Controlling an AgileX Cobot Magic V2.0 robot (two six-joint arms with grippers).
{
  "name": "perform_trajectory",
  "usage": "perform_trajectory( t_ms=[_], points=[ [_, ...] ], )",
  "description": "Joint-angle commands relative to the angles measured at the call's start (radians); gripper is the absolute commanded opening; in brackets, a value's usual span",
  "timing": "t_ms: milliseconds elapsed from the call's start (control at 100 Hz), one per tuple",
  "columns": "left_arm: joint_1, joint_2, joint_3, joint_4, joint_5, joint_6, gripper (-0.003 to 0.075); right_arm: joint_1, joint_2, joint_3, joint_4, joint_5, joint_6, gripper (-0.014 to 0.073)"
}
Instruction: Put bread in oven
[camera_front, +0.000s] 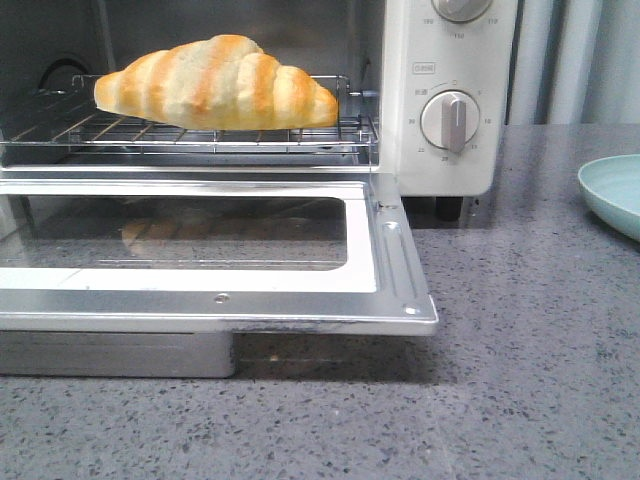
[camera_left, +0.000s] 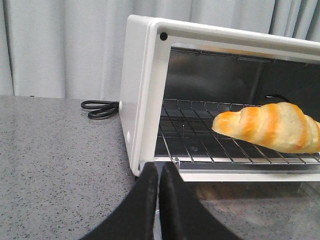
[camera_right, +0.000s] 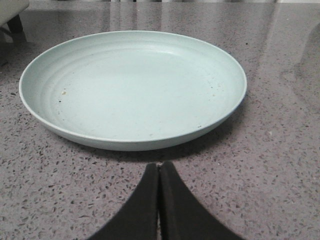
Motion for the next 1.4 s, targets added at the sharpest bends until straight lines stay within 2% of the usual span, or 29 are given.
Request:
perform_trajectory(
  t_ms=[0,810,960,1390],
  points=[
    [0.005,-0.018,-0.027,-0.009,-0.081,-0.004,-0.0021,-0.005,-0.021,0.014,-0.013,-0.029,-0.029,-0.0071],
    [0.005,-0.018,-0.027,-0.009,-0.081,-0.004,-0.0021,0.000,-0.021,0.014,0.039,-0.037,-0.075,-0.0071],
    [0.005,-0.018,-0.027,-0.009,-0.081,-0.004,-0.0021,0.000,-0.021,0.014,0.117,-0.037,-0.182,-0.0071],
    [0.005,-0.018,-0.027,-0.009,-0.081,-0.004,-0.0021,0.000,-0.021,0.014,0.117,-0.033,-0.182,-0.0071]
  ],
)
